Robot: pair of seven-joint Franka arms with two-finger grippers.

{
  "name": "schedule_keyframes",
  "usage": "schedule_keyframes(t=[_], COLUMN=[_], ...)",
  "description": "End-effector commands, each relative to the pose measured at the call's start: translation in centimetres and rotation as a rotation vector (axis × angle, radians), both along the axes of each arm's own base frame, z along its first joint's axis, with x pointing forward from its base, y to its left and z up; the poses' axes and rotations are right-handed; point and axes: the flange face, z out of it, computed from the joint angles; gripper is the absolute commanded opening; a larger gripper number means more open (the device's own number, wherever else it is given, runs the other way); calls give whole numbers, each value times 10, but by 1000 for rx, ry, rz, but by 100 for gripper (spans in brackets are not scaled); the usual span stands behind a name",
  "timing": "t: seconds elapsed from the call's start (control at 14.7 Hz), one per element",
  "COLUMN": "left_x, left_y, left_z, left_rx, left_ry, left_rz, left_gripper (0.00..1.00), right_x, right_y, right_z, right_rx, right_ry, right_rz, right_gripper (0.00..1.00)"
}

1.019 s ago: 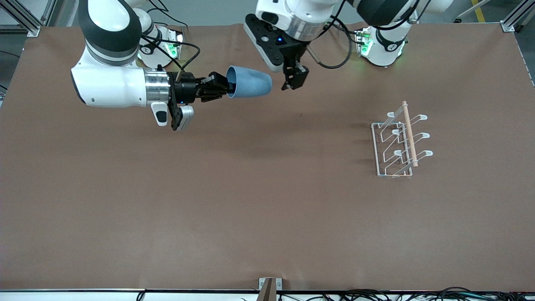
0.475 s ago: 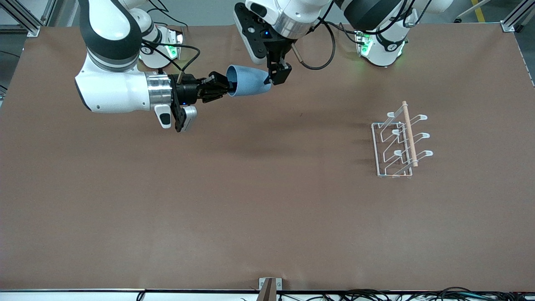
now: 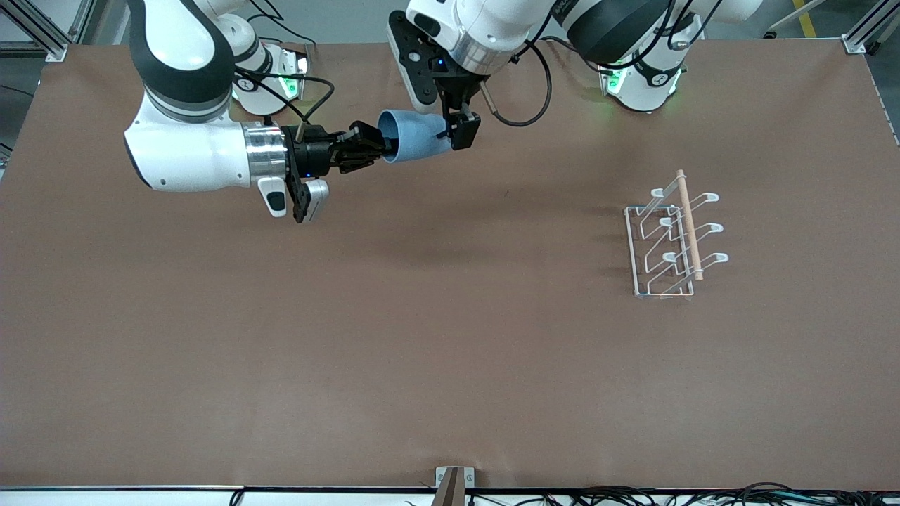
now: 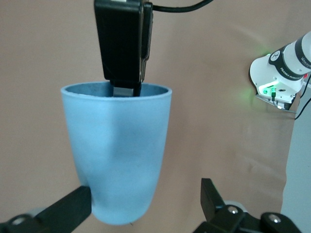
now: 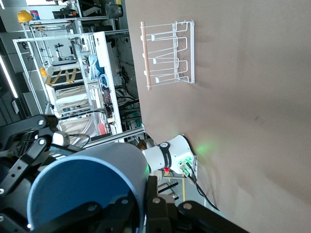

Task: Hang cup on cup holder
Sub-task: 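Close the left gripper on the blue cup held by the right gripper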

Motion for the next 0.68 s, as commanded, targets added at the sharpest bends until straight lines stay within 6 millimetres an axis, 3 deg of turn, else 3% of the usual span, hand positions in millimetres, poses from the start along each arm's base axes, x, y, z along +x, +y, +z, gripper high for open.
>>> schedule_keyframes(t=[0.0,0.61], left_x=[-1,18], left_y=[-16,-20], left_z=[-12,-24], left_rx=[-24,-73], left_ry=[-4,-70], left_rz=[-41,-94], left_gripper=[100,100], right_x=[-1,-2], right_y=[4,5], right_z=[12,13], right_rx=[53,54], right_ry=[-1,-3], right_rz=[-5,-3], right_gripper=[9,9])
